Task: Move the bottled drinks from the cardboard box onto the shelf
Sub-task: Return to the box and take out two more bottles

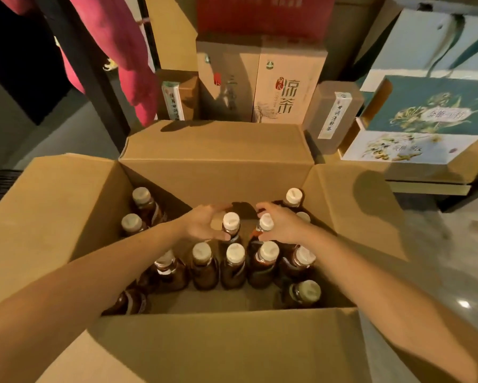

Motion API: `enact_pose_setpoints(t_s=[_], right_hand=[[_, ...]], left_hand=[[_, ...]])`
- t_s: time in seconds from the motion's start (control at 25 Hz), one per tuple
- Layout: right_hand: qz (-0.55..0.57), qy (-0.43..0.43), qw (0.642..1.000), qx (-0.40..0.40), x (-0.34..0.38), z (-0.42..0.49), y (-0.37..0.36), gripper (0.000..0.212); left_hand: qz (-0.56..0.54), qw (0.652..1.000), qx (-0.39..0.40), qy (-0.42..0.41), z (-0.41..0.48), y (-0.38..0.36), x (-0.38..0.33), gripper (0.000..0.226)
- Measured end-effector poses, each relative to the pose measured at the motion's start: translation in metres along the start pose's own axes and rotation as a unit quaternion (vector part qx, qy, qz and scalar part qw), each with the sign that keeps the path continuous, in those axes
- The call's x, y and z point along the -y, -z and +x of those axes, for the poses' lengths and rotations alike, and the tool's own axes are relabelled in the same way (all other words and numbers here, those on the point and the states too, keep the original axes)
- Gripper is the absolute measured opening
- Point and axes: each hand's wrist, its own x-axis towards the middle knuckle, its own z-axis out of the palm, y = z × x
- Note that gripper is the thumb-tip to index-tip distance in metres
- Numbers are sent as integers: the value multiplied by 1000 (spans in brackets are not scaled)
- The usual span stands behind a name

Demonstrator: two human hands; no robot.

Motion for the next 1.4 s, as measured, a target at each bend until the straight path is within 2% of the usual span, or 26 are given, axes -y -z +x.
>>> enact_pose_setpoints(t_s=[0.16, 0.24, 0.52, 0.76, 0.88, 0.96, 1.04, 1.16, 1.28, 1.4], right_hand=[[55, -27, 998, -12, -11, 13, -7, 54], [117, -39, 992, -29, -14, 14, -14, 53], [161, -24, 987, 11, -16, 21, -15, 48], [200, -41, 979, 7, -13, 20, -18, 46], [251, -54, 966, 4, -9, 21, -17, 51], [293, -44, 955, -9, 3, 16, -12, 55], [337, -29, 941, -28, 20, 9, -4, 52], [375, 28, 925, -47, 60, -11, 12, 28], [374, 88, 921, -63, 107, -28, 33, 39], [351, 174, 917, -75, 158, -44, 56, 42]], left_hand=[[-105, 993, 30, -38, 11, -12, 12, 44], [-120, 990, 41, -61, 15, -16, 14, 37], [-146, 986, 23, -81, 25, -23, 17, 30], [-176, 981, 14, -85, 22, -21, 15, 25], [-217, 974, 1, -58, 12, -11, 17, 22], [-245, 968, -19, -47, -5, 2, 16, 31], [-290, 955, -52, -45, -26, 20, 11, 34], [-363, 920, -144, -29, -65, 47, -12, 27], [-381, 884, -270, -23, -103, 64, -37, 31], [-387, 831, -399, -12, -147, 83, -52, 34]])
